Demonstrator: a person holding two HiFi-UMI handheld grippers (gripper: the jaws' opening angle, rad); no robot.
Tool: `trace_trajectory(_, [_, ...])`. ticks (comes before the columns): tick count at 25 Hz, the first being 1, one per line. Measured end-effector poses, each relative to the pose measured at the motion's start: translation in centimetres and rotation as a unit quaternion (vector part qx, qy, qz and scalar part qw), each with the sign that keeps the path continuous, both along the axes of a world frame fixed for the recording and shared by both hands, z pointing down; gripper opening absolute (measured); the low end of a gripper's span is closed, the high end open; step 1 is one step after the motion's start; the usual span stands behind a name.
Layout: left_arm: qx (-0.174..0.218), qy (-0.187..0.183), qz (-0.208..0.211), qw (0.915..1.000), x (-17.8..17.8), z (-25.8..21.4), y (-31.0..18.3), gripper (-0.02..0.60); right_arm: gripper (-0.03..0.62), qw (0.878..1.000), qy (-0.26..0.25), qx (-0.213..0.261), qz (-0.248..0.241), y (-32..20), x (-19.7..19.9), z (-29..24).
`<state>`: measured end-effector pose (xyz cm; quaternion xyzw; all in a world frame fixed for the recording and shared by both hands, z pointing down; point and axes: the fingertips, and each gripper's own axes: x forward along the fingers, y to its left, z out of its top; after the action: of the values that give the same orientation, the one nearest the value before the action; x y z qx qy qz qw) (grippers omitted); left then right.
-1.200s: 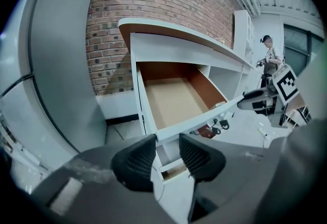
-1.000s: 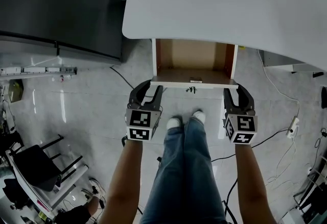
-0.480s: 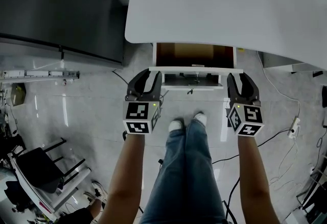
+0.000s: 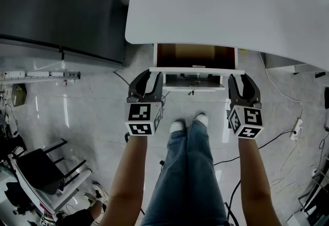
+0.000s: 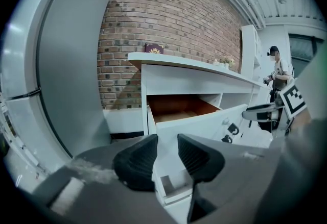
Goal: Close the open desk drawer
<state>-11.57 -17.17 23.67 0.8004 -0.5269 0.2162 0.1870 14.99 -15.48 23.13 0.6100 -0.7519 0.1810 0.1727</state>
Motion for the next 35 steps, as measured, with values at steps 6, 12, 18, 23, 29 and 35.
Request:
trace_trajectory(6, [0.0,0.002,0.0,1.0,0.3,0.0,-0.1,0.135,0.161,1.0,0.01,0.002,0.008,-0.1,0.0,0.0])
trace_trajectory(12, [0.005,0.004,-0.01,0.9999,0.2,0.0,-0.5,0.137,0.161,1.0,0.011,0.002,0.012,-0.3,-0.2,0.0])
trace_trajectory(18, [0.007,0.0,-0.011,0.9999,0.3,0.1,-1.4,0.14,0.163,1.0,0.02,0.006,0.012,-0.9,-0.1,0.0])
trace_trajectory(23, [0.004,-0.003,-0.012,0.9999,0.4,0.2,-2.4,0.141,0.163,1.0,0.021,0.002,0.016,-1.8,-0.1,0.1])
trace_trajectory(29, [0.007,-0.006,-0.018,0.9998,0.4,0.2,-3.8,0.146,0.164,1.0,0.024,0.015,0.013,-3.0,-0.2,-0.1])
trace_trajectory(35, [0.008,0.019,-0.018,0.9996,0.5,0.4,-4.8,0.147,0.163,0.999,0.021,0.029,0.025,-4.1,-0.1,-0.1])
